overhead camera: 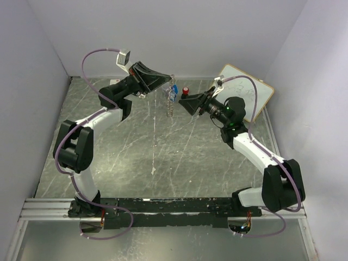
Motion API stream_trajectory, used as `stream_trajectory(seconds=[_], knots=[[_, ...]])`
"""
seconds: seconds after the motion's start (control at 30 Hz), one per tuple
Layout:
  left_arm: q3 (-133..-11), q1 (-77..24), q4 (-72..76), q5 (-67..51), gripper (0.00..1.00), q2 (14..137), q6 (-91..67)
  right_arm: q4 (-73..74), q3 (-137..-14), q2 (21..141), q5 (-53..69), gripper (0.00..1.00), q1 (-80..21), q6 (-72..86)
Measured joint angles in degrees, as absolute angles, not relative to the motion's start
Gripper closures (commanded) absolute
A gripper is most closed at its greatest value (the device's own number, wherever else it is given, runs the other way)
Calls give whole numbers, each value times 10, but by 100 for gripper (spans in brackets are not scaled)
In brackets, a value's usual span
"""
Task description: Put the keys on the keyring
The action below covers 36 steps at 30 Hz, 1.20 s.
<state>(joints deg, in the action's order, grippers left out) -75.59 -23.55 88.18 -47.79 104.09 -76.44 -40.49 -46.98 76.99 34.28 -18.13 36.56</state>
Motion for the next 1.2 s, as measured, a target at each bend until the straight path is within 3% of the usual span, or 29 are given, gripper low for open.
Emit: stream_trajectory(seconds=[0.33,0.77,1.2], knots=[[-641,-192,882,-478,93,1048,-763,-252,-477,682,241,31,-180,265],[-573,-181,873,-463,93,1048,-727,-220,-495,683,298,33,-182,196],[-588,-201,647,-348,93,928,-583,-185,-495,690,253,31,-272,131]])
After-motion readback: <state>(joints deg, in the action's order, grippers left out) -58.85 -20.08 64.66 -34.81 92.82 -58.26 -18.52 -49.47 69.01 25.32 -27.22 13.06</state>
